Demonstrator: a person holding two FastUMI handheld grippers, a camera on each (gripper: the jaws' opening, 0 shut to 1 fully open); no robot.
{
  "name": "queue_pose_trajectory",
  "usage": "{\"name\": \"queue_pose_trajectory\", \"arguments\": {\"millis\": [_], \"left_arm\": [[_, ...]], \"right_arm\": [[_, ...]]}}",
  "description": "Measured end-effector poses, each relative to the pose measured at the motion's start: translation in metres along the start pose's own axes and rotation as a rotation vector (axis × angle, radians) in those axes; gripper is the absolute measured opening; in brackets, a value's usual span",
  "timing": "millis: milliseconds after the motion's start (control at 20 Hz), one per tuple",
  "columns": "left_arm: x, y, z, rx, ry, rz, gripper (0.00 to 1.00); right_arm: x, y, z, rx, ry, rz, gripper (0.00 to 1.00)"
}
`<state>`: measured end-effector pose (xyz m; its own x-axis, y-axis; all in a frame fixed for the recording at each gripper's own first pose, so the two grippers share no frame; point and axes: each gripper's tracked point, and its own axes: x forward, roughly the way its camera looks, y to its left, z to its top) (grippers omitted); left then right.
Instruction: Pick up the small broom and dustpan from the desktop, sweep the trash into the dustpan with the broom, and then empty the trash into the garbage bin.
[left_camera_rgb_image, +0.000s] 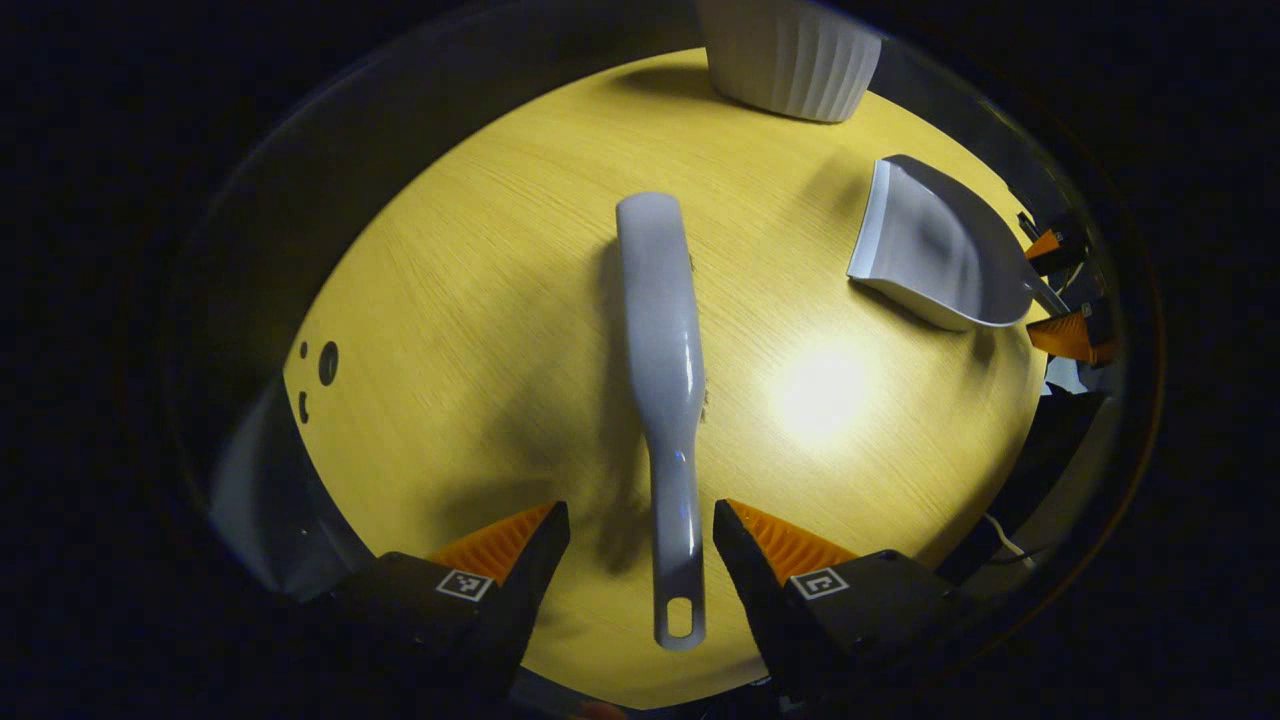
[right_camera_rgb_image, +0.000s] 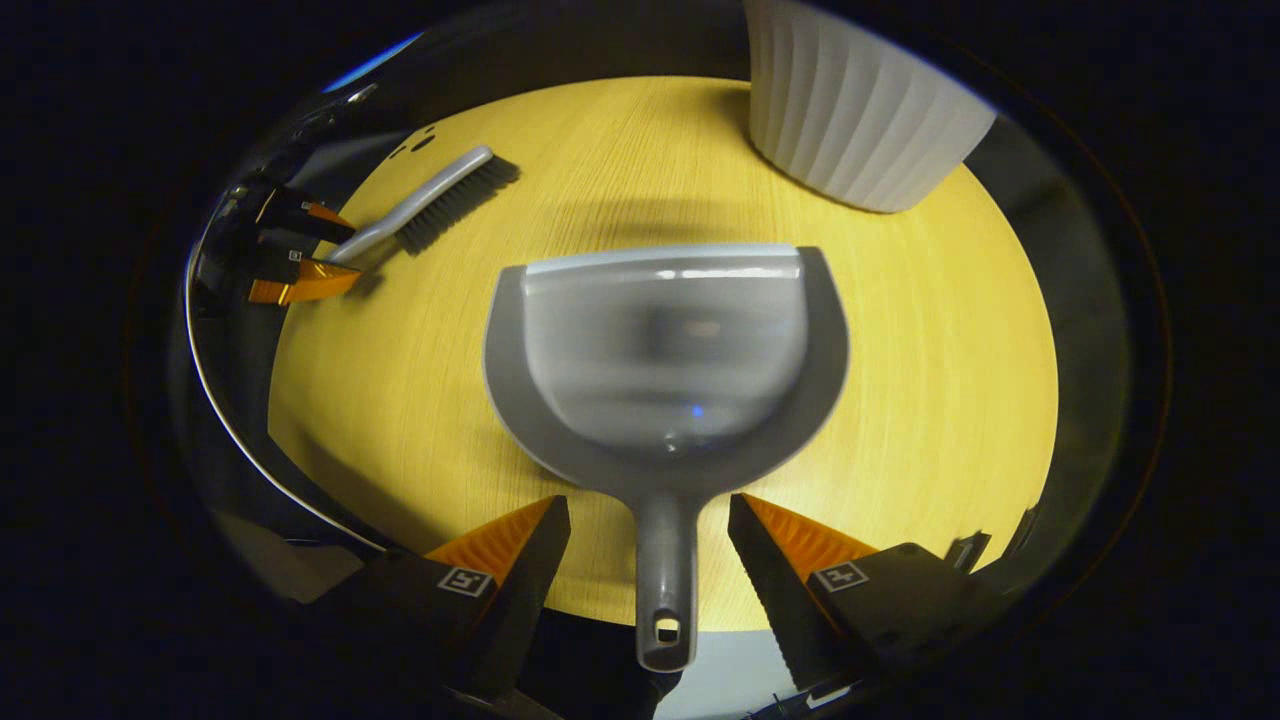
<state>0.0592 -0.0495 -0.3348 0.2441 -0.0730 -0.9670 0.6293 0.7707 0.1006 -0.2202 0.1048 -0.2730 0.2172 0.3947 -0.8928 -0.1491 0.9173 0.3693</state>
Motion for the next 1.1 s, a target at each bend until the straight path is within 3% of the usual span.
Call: {"name": "queue_pose_trajectory", "arguments": {"millis": [200,400,600,950,1100], "left_arm": [[-0.036,-0.004,0.018,-0.012,-0.177,0.037,0.92],[-0.092,-0.013,0.059,-0.056,-0.46,0.094,0.93],[-0.149,-0.025,0.09,-0.146,-0.704,0.098,0.93],[-0.222,-0.046,0.114,-0.232,-0.964,0.149,0.94],[-0.24,-0.057,0.114,-0.28,-1.029,0.167,0.94]], "right_arm": [[-0.05,-0.007,0.04,0.026,-0.17,-0.021,1.0],[-0.102,-0.004,0.08,0.021,-0.353,-0.046,0.99],[-0.147,-0.001,0.109,0.034,-0.526,-0.102,0.99],[-0.206,-0.011,0.134,-0.006,-0.76,-0.21,0.99],[-0.221,-0.006,0.144,-0.044,-0.85,-0.212,0.99]]}}
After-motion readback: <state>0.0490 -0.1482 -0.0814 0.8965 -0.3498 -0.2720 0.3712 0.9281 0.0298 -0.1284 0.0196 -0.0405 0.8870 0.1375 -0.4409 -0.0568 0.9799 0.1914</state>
